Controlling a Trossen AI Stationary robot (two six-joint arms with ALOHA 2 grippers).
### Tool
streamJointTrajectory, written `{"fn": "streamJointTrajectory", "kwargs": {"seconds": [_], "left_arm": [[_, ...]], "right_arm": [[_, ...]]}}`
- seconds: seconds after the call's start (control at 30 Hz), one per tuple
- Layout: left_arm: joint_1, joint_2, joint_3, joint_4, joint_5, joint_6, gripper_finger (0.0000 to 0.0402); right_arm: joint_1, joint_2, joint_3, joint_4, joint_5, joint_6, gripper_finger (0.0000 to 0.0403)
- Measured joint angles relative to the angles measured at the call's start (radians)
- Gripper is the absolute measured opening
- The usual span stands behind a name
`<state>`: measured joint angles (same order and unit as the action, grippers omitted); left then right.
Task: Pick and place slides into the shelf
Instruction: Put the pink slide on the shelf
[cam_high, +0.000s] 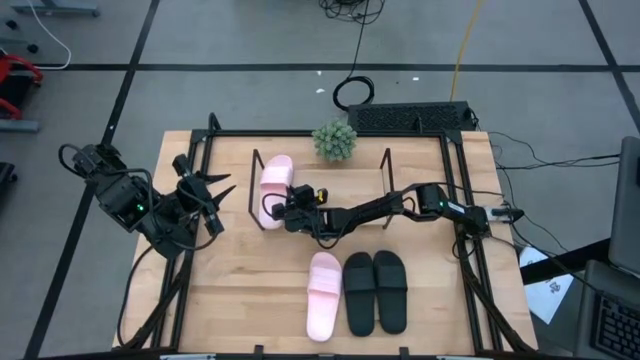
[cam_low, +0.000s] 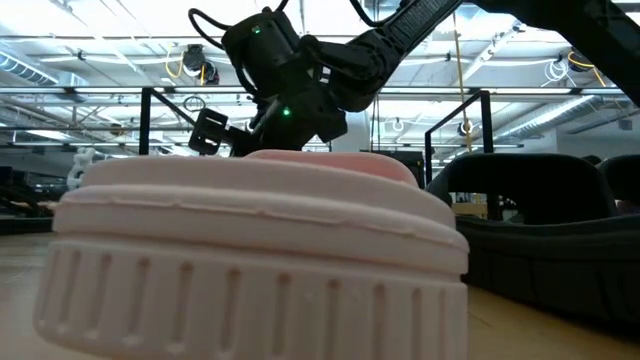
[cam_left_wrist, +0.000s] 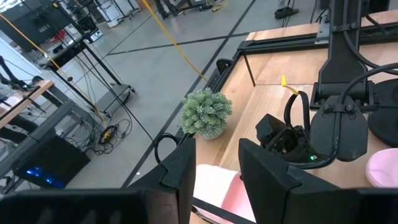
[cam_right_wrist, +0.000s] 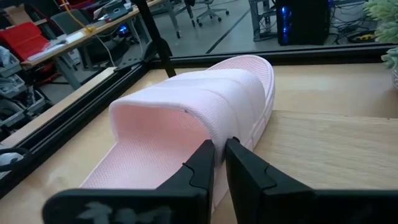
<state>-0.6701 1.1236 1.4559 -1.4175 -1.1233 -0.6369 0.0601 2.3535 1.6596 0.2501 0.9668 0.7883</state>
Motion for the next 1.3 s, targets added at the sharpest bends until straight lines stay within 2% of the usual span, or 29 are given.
{"fn": "streamJointTrajectory", "kwargs": {"seconds": [0.2,0.57,1.03,1.3], "left_arm": [[0.000,0.000,0.000,-0.001,0.000,0.000,0.0124],[0.000,0.000,0.000,-0.001,0.002,-0.002,0.0124],[0.000,0.000,0.000,-0.001,0.005,-0.004,0.0124],[0.000,0.000,0.000,-0.001,0.004,-0.021,0.0124]], "right_arm": [[-0.001,0.000,0.000,-0.001,-0.012,0.000,0.0030],[-0.016,-0.002,0.000,-0.001,-0.099,0.010,0.0030],[-0.010,-0.063,-0.013,-0.100,-0.079,0.026,0.0030],[-0.001,-0.088,-0.047,-0.099,-0.078,0.040,0.0030]]}}
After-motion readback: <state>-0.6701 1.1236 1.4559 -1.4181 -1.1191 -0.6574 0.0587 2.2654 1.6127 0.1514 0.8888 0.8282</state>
